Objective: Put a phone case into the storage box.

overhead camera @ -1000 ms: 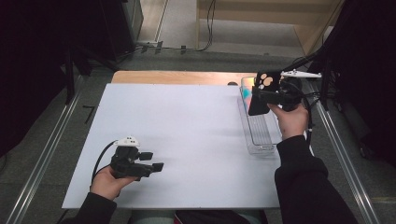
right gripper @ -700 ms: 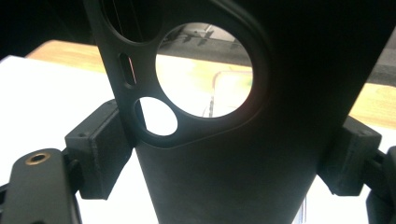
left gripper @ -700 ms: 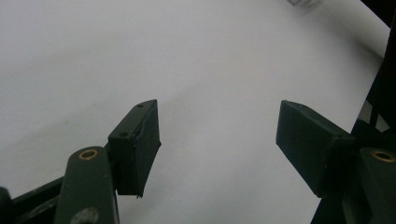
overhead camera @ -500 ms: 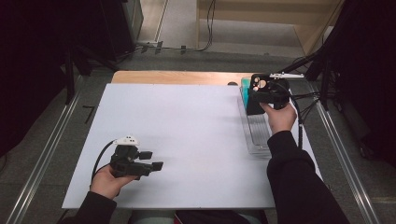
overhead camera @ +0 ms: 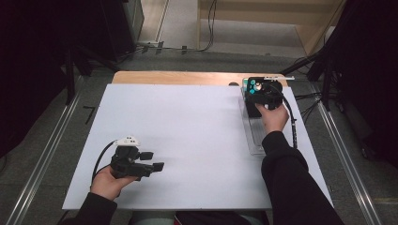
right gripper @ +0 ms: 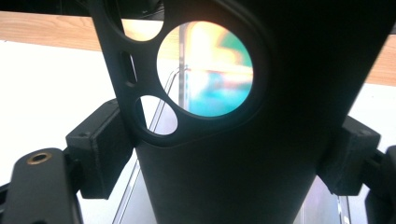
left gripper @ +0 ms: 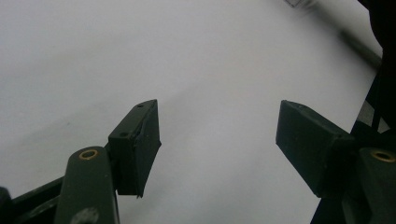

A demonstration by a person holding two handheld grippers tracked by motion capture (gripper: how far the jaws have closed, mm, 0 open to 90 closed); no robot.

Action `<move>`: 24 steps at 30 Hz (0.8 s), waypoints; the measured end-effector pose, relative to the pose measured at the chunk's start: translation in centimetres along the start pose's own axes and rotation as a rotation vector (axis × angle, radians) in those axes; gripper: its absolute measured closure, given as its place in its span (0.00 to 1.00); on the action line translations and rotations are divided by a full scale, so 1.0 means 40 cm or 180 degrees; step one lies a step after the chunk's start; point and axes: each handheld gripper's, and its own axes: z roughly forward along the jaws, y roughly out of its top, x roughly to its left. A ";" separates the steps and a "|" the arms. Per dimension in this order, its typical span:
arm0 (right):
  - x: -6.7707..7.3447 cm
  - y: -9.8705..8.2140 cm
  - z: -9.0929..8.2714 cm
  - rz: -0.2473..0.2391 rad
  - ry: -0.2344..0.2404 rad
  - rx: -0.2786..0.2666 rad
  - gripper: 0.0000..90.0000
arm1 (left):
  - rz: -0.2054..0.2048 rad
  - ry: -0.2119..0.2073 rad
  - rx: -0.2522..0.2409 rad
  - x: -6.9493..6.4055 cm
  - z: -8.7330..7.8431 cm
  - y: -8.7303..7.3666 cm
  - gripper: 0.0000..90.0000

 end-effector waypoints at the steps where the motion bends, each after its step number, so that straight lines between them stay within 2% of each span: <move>1: 0.000 0.002 0.005 -0.0009 0.0001 0.0002 0.16 | 0.0002 -0.0006 0.0010 0.001 0.000 0.000 0.34; 10: -0.002 0.030 0.044 -0.0040 -0.0059 0.0035 0.16 | 0.0016 -0.0016 0.0001 -0.005 0.003 0.003 0.34; 14: -0.004 0.037 0.055 -0.0032 -0.0090 -0.0032 0.16 | 0.0014 -0.0006 0.0028 -0.003 0.002 0.002 0.34; 16: -0.005 0.040 0.059 -0.0028 -0.0093 -0.0082 0.16 | 0.0018 -0.0012 0.0020 -0.003 0.002 0.002 0.34; 24: -0.004 0.045 0.064 -0.0011 -0.0117 -0.0041 0.15 | 0.0012 -0.0020 0.0012 -0.002 0.003 0.003 0.34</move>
